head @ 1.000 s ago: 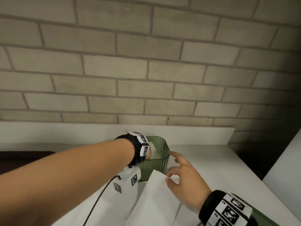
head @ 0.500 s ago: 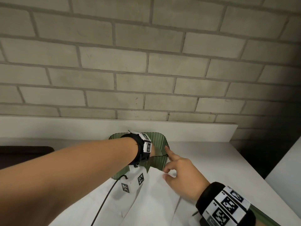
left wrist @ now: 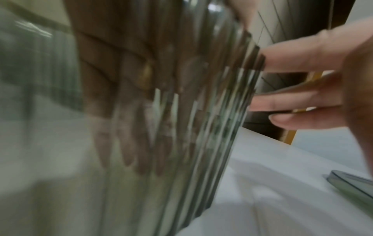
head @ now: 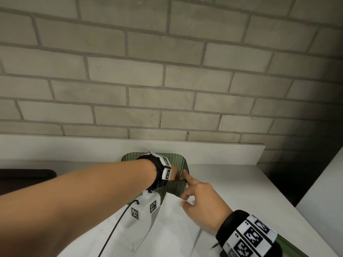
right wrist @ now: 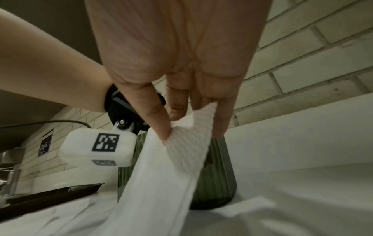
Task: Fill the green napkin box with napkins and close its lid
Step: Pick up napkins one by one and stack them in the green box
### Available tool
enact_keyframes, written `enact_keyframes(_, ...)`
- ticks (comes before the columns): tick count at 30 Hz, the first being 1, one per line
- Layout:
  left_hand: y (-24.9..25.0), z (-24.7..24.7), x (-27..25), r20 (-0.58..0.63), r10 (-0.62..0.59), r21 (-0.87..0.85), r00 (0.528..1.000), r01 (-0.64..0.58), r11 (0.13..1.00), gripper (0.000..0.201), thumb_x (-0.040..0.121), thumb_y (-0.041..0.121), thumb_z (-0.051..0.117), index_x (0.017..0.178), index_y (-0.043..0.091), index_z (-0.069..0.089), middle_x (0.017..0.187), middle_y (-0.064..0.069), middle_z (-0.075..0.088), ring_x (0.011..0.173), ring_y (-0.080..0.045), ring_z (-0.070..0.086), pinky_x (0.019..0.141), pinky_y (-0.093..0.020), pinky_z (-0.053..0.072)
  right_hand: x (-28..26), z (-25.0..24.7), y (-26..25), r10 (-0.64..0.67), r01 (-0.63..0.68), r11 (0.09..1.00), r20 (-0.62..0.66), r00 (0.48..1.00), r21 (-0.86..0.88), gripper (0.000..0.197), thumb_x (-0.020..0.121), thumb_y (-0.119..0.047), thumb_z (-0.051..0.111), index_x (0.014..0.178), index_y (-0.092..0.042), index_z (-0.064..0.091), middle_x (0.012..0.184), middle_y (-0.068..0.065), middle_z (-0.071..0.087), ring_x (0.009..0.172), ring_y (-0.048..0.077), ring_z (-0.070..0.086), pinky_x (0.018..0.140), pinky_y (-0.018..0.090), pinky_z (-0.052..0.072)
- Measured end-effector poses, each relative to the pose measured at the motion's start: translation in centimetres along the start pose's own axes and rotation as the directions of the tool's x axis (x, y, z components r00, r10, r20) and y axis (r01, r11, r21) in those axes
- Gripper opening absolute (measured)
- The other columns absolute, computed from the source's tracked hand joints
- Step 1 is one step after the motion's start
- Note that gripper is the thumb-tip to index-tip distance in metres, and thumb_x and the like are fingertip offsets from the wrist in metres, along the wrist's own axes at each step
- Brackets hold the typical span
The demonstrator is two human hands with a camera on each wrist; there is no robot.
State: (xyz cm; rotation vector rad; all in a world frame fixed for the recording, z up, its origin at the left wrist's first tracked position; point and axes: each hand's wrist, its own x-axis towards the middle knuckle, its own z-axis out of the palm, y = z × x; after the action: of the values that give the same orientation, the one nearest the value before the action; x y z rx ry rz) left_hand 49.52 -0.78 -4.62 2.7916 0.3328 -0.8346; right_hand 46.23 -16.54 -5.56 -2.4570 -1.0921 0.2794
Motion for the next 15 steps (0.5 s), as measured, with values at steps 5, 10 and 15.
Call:
enact_keyframes(5, 0.7, -0.4, -0.2, -0.06, -0.012, 0.115, 0.998, 0.019, 0.993, 0.037, 0.101, 0.012, 0.035, 0.132, -0.007, 0.047, 0.075, -0.016, 0.049, 0.063, -0.022, 0.048, 0.063, -0.012, 0.042, 0.1, 0.0, 0.1, -0.001, 0.001, 1.0, 0.001, 1.0, -0.006, 0.014, 0.086, -0.019, 0.057, 0.085, -0.014, 0.071, 0.157, -0.011, 0.017, 0.107, 0.019, 0.064, 0.088, 0.019, 0.048)
enact_keyframes(10, 0.6, -0.6, -0.5, -0.122, 0.028, 0.065, 0.992, -0.021, 0.998, 0.029, 0.098, 0.01, 0.043, 0.11, -0.01, 0.059, 0.065, -0.008, 0.039, 0.054, -0.015, 0.035, 0.039, -0.007, 0.031, 0.2, 0.1, 0.3, -0.004, 0.004, 1.0, -0.012, 1.0, -0.005, 0.014, 0.085, -0.018, 0.058, 0.085, -0.012, 0.071, 0.156, -0.01, 0.019, 0.106, 0.021, 0.064, 0.088, 0.02, 0.048)
enact_keyframes(15, 1.0, -0.9, -1.2, -0.146, 0.094, 0.09, 0.985, -0.081, 0.993, 0.032, 0.094, 0.006, 0.043, 0.062, 0.008, 0.042, 0.059, -0.004, 0.035, 0.05, -0.014, 0.026, 0.044, -0.018, 0.023, 0.2, 0.3, 0.4, -0.001, 0.002, 1.0, -0.021, 1.0, 0.004, 0.014, 0.085, -0.016, 0.057, 0.083, -0.01, 0.07, 0.155, -0.015, 0.018, 0.105, 0.018, 0.064, 0.084, 0.02, 0.049)
